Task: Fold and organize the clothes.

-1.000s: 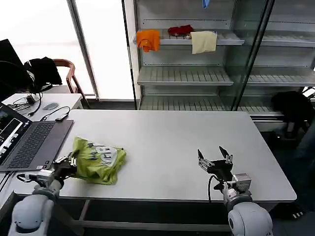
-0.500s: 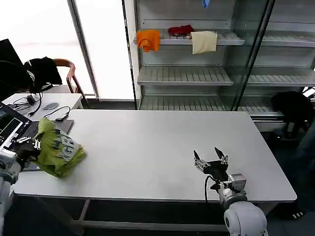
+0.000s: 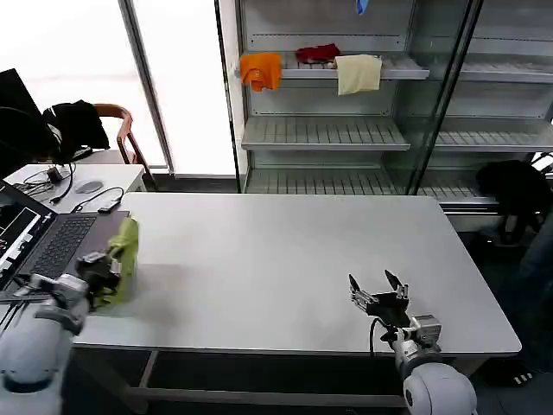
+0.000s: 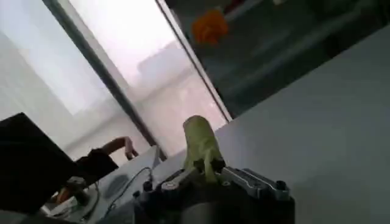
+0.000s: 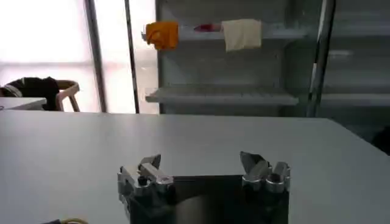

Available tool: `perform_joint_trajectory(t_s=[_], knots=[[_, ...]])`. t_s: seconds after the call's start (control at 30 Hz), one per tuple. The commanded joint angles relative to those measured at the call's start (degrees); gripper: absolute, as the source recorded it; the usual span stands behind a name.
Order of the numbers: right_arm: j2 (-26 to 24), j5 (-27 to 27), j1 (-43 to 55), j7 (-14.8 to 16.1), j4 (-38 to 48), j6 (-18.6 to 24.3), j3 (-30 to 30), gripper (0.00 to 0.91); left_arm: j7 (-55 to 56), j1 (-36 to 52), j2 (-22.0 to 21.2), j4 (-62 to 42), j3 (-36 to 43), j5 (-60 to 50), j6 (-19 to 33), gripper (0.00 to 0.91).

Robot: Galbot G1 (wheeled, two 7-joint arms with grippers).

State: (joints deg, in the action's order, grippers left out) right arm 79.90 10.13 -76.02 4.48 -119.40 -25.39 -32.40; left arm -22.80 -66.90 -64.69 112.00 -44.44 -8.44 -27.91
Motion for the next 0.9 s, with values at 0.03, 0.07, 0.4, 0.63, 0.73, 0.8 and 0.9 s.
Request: perform_joint_trajectory(t_s=[0.03,0.07,0.4,0.63,0.73,0.8,0.9], knots=[[-2.09,2.47,-1.95,0.04,0.68,1.35,-3.22,0.907,5.24,2.07,-18.79,1.40,24.19,-11.25,-5.09,0.030],[-2.27,2.69,-2.01,0.05,0.67,1.37,-3.44,0.907,5.38,2.29,-19.17,0.85,24.60,-11.25,-5.11,0.030],[-2.75,3.11,-0.88,-0.06,0.47,0.42,-4.30,0.907,11.07,7.82,-21.74,-1.32,31.22,-5.59,-5.12,0.030],[-1.54,1.85,-0.27,-0.07,0.04,-0.37,-2.97,0.907,16.72,10.71,-23.94,-3.83,34.20,0.99,-3.58,0.161],[-0.87,0.98,-0.19,0.06,-0.06,-0.45,-2.01,0.907,17.61,11.35,-24.86,-6.13,35.54,1.22,-2.86,0.675],[-0.43,0.27,-0.07,0.08,-0.05,-0.58,-1.34,0.907,18.76,11.53,-25.33,-6.95,36.60,1.28,-2.28,0.907],[0.49,-0.73,0.46,0.03,0.17,-0.94,-0.13,0.907,19.57,11.59,-25.85,-6.93,37.81,1.75,-1.87,0.907]])
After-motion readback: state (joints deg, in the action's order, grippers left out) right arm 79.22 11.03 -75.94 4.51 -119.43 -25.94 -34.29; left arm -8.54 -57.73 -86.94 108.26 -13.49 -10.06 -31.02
